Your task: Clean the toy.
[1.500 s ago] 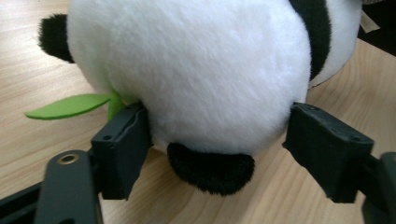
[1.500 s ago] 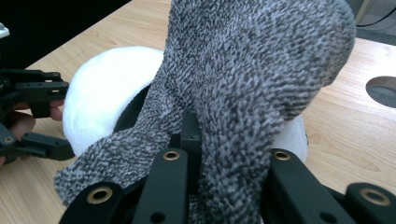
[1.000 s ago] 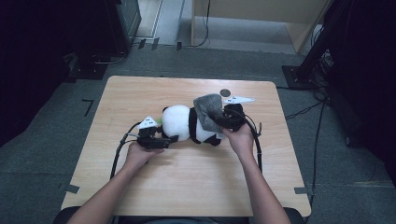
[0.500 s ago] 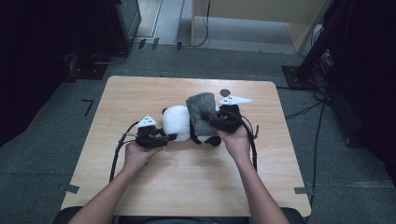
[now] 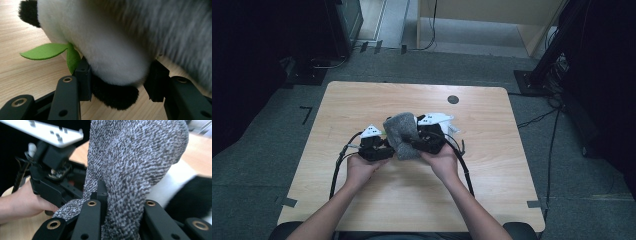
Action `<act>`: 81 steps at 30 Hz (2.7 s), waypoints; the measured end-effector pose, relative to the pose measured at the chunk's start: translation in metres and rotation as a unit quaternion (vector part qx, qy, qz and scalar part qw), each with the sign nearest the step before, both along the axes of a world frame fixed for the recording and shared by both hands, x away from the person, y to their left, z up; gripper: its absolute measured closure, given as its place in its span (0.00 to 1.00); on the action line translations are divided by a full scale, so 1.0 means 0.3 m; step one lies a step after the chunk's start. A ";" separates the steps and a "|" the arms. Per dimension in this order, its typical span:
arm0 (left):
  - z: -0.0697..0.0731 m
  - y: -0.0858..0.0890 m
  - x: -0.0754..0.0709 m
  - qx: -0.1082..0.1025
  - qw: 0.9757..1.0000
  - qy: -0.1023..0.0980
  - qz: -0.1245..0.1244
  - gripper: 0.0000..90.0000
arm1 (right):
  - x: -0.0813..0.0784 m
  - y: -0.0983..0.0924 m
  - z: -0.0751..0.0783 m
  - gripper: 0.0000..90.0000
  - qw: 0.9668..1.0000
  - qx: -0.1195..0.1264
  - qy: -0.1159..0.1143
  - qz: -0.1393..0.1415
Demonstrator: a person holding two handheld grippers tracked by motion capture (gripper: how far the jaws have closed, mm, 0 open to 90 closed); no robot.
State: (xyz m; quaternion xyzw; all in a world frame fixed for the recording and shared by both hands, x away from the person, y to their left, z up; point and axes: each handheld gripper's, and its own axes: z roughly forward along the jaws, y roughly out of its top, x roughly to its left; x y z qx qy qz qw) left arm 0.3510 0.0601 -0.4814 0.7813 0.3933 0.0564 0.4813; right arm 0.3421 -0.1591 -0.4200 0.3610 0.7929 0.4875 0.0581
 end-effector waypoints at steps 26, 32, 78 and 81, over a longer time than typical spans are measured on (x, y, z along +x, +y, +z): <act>-0.031 0.041 0.024 0.008 1.000 0.023 -0.002 0.59 | -0.022 -0.185 -0.045 0.87 0.995 -0.069 -0.006 -0.068; -0.030 0.040 0.025 0.009 1.000 0.025 -0.004 0.59 | -0.027 -0.285 -0.029 0.87 0.992 -0.063 -0.007 -0.106; -0.013 0.020 -0.008 0.001 1.000 0.010 0.017 0.58 | 0.000 -0.010 -0.031 0.87 0.999 -0.029 -0.006 -0.011; -0.019 0.021 -0.007 0.003 1.000 0.016 0.015 0.58 | 0.006 -0.005 -0.056 0.87 0.999 -0.032 -0.010 -0.009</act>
